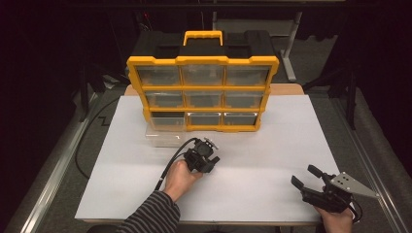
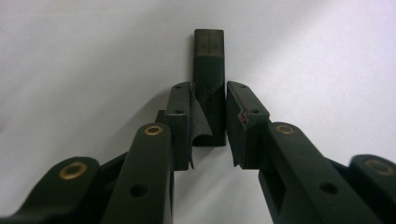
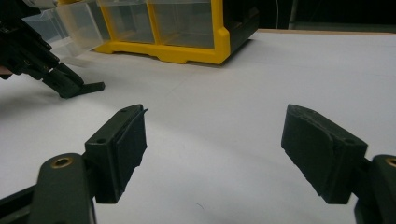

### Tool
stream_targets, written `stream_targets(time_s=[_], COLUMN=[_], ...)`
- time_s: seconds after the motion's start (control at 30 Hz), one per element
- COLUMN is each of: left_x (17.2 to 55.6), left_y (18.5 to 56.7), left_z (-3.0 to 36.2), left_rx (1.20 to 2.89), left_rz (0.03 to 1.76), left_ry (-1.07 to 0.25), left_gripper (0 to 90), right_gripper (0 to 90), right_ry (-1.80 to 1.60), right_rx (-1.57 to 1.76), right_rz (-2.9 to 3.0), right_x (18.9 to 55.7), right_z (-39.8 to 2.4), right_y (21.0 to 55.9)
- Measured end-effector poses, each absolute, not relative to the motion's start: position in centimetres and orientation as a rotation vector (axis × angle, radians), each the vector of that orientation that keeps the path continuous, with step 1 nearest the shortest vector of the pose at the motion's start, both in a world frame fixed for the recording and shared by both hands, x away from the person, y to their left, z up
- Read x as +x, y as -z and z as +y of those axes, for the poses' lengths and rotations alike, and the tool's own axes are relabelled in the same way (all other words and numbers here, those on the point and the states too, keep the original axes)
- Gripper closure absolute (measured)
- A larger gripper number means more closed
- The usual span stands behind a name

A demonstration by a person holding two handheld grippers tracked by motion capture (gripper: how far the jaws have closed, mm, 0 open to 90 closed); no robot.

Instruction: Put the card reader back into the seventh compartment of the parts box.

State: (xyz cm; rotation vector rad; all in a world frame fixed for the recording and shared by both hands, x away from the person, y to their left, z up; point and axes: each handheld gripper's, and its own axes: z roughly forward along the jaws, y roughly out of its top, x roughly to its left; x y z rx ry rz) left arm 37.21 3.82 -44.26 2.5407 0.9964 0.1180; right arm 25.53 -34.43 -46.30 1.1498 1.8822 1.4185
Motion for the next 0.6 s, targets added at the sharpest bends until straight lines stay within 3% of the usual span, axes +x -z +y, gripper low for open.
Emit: stream_targets(time_s=[0.6], left_x=[37.1], left_y=[43.5], left_z=[5.0], left_rx=[2.513], left_rz=[0.982], left_ry=[-0.116], left_gripper=[72.4], right_gripper=[22.9], right_ry=[-1.42], right_rx=[1.149], right_rz=[1.883], right_x=[25.5], right_z=[-34.4], right_y=[46.3])
